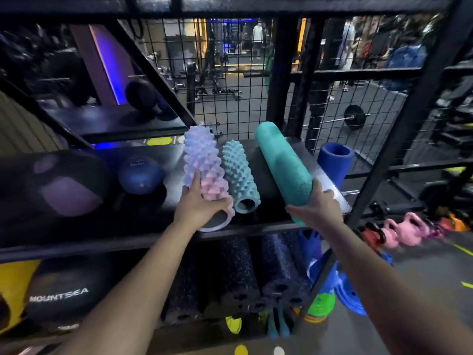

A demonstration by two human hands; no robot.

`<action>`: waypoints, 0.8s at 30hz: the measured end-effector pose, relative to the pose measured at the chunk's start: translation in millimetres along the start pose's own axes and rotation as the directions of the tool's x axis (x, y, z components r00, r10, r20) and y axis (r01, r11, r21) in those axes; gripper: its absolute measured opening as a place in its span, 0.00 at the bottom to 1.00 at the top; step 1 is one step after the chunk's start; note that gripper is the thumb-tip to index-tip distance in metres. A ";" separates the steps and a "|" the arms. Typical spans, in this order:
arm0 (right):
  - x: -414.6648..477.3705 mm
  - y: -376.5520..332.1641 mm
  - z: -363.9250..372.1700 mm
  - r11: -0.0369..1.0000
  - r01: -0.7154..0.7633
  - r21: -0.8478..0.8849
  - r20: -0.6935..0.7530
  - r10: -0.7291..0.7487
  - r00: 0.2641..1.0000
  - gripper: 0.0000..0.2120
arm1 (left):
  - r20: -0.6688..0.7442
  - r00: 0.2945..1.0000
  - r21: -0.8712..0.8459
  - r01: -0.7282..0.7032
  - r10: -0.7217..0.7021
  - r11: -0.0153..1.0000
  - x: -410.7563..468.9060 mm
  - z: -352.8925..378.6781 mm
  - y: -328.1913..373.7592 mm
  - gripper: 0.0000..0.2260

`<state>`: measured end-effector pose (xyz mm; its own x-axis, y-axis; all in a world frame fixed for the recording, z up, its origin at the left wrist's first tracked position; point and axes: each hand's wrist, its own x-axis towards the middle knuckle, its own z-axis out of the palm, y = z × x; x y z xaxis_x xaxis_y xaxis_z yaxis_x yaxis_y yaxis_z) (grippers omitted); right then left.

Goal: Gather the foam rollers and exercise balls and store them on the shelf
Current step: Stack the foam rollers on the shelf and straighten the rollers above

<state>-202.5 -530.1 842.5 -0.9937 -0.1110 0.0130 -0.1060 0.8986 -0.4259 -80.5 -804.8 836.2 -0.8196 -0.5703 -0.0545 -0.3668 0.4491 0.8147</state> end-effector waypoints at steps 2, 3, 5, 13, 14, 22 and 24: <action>2.6 1.9 -1.3 0.999 -0.008 0.040 -0.015 0.009 1.000 0.52 | 0.005 1.000 0.056 -0.006 0.005 0.998 -3.4 0.0 8.1 0.58; 2.7 3.3 -2.8 0.996 -0.016 0.083 -0.020 0.017 1.000 0.49 | 0.016 1.000 0.099 -0.014 0.012 0.995 -2.8 0.7 11.1 0.56; 3.0 8.4 -4.8 0.956 -0.043 0.290 -0.018 0.050 0.999 0.39 | 0.028 0.999 0.203 -0.028 0.023 0.979 -3.1 1.2 17.3 0.53; -8.5 -15.1 -40.3 0.468 -0.145 0.872 0.050 0.209 0.977 0.26 | 0.043 0.990 0.426 -0.142 0.137 0.894 5.9 -3.7 27.5 0.47; -10.7 -21.3 -44.5 0.452 -0.119 0.884 0.036 0.190 0.981 0.24 | 0.033 0.989 0.444 -0.145 0.145 0.884 6.6 -2.2 28.8 0.46; -22.4 -67.5 -42.8 0.354 -0.207 0.912 0.151 0.178 0.972 0.27 | 0.039 0.990 0.343 -0.141 0.136 0.929 11.3 -2.6 19.7 0.47; -22.4 -78.6 -39.8 0.352 -0.245 0.903 0.201 0.157 0.967 0.28 | 0.036 0.991 0.303 -0.133 0.128 0.944 8.2 -3.8 13.3 0.48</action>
<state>-173.4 -581.3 911.7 -0.9704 -0.0511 -0.2361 0.2382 -0.0401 -0.9704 -90.4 -806.1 848.8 -0.8753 -0.4826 0.0296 -0.3701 0.7082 0.6012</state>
